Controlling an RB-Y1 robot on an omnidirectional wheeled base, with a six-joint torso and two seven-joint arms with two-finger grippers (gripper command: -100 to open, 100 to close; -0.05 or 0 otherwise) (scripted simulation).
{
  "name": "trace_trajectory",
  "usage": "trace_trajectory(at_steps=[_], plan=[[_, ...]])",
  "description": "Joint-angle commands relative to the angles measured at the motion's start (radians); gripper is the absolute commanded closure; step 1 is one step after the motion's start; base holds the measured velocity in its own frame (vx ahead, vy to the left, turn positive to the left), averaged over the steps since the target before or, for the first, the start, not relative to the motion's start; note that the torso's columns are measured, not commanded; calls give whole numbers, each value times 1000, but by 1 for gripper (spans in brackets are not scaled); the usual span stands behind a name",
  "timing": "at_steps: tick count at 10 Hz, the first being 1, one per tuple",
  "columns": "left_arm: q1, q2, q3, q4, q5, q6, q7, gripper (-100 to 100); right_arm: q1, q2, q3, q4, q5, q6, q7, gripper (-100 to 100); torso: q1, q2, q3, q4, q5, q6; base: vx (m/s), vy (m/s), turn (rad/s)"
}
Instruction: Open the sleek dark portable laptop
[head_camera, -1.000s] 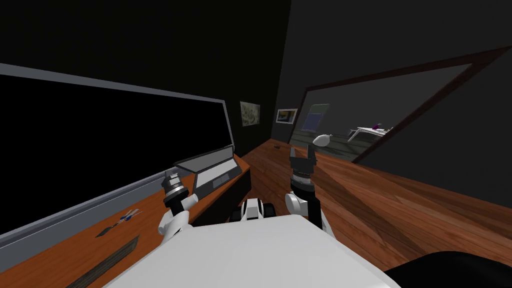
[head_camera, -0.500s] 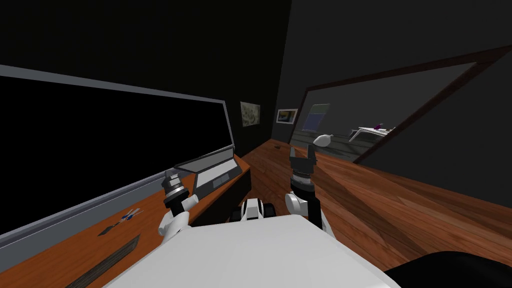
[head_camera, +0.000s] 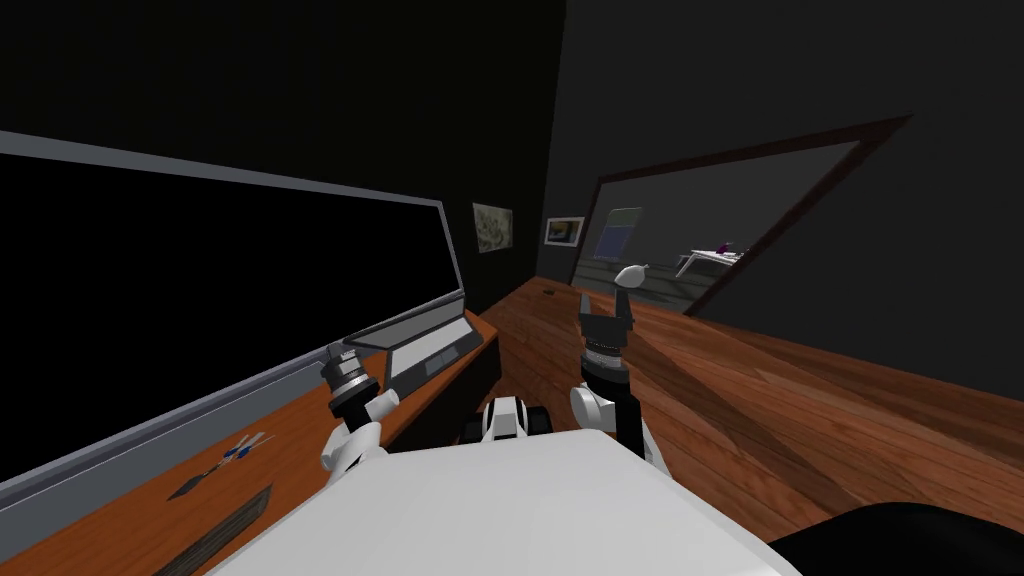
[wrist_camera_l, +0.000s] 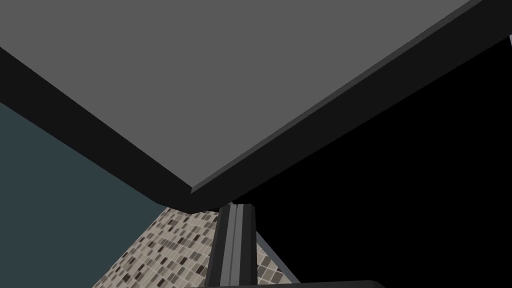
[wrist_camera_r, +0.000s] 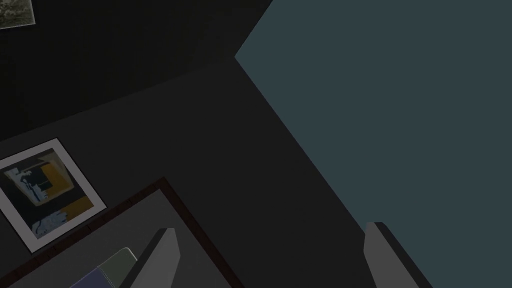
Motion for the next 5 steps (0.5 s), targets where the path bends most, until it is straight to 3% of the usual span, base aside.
trace_trajectory(at_steps=[1, 2, 3, 4, 5], plan=[[-25, -13, 32, 45, 13, -72, -70, 100, 0, 0, 0, 0, 0, 0, 0, 0, 0, -3, -2, -2, 1, 2, -116, 120, -273], [-48, -21, 64, 91, 25, -109, -104, 100, 0, 0, 0, 0, 0, 0, 0, 0, -4, -7, -4, -3, 0, -2, -128, 130, -375], [-48, -21, 64, 91, 25, -133, -127, 100, 0, 0, 0, 0, 0, 0, 0, 0, -4, -5, -3, -3, 0, -1, -101, 121, -306], [-70, -29, 95, 136, 38, -169, -159, 100, 0, 0, 0, 0, 0, 0, 0, 0, -4, -6, -4, -2, 0, -2, -105, 119, -361], [-70, -29, 95, 137, 38, -195, -185, 100, 0, 0, 0, 0, 0, 0, 0, 0, -3, -7, -4, -3, 1, 1, -102, 105, -293]])
